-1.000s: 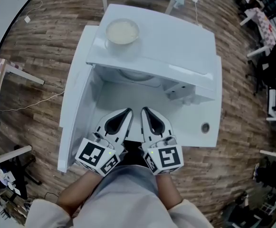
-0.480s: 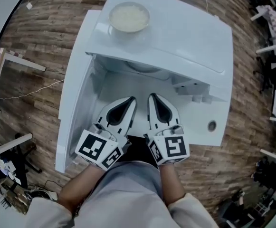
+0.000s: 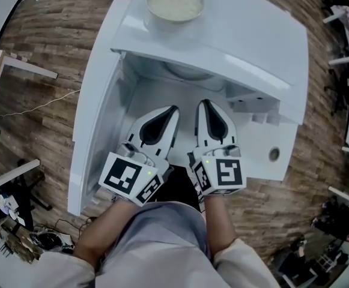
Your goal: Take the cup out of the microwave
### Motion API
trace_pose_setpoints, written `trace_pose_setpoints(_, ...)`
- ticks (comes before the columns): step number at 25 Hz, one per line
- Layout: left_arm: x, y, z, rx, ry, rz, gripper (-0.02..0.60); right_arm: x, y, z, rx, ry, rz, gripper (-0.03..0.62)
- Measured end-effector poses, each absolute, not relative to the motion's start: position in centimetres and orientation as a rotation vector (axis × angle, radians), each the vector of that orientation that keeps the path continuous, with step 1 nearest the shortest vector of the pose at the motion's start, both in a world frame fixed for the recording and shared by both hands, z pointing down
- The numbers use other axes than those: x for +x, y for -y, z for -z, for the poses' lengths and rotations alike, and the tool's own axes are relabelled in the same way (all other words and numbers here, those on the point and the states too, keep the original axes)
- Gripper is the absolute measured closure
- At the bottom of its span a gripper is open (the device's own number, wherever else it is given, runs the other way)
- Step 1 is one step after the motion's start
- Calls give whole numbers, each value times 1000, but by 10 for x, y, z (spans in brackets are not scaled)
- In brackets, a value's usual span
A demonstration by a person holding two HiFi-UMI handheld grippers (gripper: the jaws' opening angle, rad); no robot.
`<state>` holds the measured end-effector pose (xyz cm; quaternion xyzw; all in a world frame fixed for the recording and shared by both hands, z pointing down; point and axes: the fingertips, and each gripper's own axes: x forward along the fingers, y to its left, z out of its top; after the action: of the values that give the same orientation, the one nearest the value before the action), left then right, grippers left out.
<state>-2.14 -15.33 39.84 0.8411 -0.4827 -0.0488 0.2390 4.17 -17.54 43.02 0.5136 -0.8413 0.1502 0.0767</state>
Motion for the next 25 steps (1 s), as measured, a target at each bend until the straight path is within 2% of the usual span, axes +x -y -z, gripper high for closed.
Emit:
trace_pose_setpoints(17,-22,159,-407,2305,1318,136,566,51,206,-456,1601,2473,-412,563)
trace_pose_setpoints(25,-19,158,-414,2295,1322,139,567,47,223,-464,1590,2480,-386,517)
